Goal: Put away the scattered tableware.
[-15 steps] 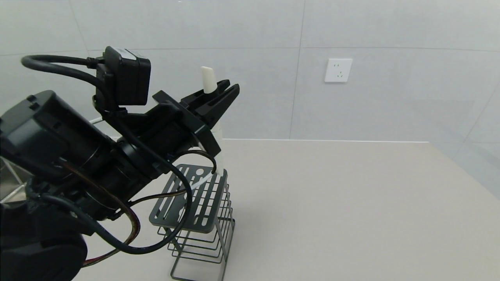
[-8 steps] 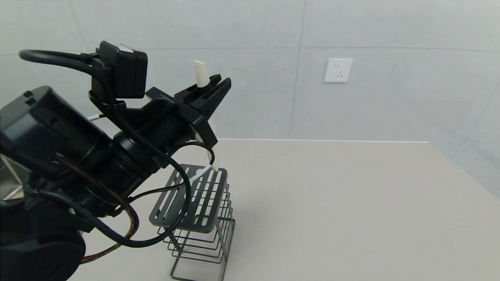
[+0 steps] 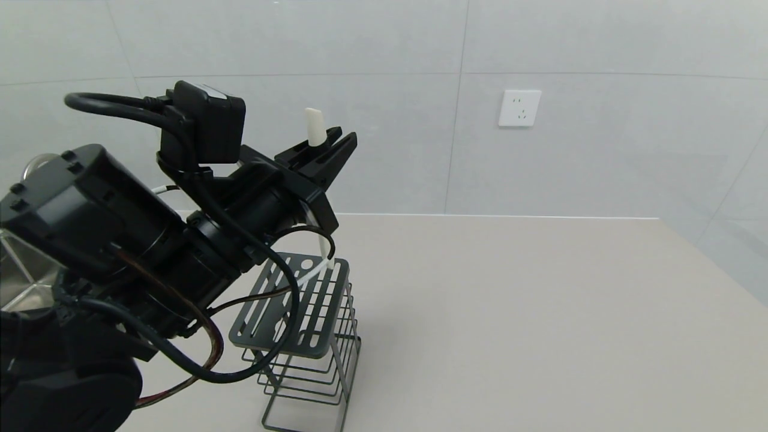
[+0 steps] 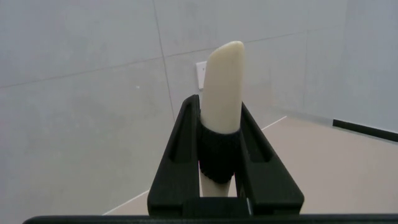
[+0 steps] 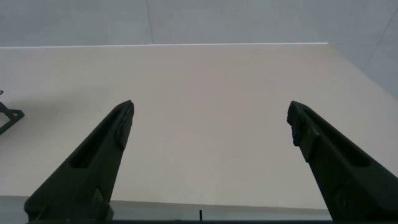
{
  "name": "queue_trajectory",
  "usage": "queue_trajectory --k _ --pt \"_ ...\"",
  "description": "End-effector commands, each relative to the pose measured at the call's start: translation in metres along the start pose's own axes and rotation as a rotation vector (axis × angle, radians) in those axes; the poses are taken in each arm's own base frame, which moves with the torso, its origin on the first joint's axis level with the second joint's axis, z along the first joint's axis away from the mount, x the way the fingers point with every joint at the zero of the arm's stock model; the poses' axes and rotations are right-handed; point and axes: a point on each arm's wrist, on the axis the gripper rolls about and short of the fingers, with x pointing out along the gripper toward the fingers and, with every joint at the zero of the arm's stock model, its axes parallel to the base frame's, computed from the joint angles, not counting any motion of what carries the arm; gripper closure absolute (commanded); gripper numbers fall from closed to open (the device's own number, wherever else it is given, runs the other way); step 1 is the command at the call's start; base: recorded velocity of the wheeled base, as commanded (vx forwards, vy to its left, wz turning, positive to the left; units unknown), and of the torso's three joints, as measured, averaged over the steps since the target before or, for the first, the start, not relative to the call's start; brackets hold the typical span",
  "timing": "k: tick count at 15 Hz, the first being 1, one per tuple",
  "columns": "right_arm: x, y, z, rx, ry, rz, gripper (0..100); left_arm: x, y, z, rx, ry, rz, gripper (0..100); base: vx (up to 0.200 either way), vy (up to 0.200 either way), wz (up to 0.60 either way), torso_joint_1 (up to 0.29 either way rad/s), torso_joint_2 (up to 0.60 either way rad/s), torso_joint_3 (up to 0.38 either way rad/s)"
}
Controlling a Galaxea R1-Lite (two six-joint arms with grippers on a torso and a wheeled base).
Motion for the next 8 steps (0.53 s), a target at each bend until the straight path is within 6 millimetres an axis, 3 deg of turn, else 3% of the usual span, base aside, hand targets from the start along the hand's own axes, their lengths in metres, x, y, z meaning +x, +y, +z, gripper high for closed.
queue_trajectory --k 1,8 --pt "0.0002 0.0 -0.0002 0.0 0.001 0.001 0 -0.0049 -0.0006 -0.0048 -0.001 0.021 -0.002 100 0.0 0.0 0.0 0.0 0.0 0.0" --pt "0.0002 0.0 -0.0003 0.0 0.003 0.001 0 -0.0088 -0.0096 -0.0019 -0.012 0.006 -0.032 100 0.0 0.0 0.0 0.0 0.0 0.0"
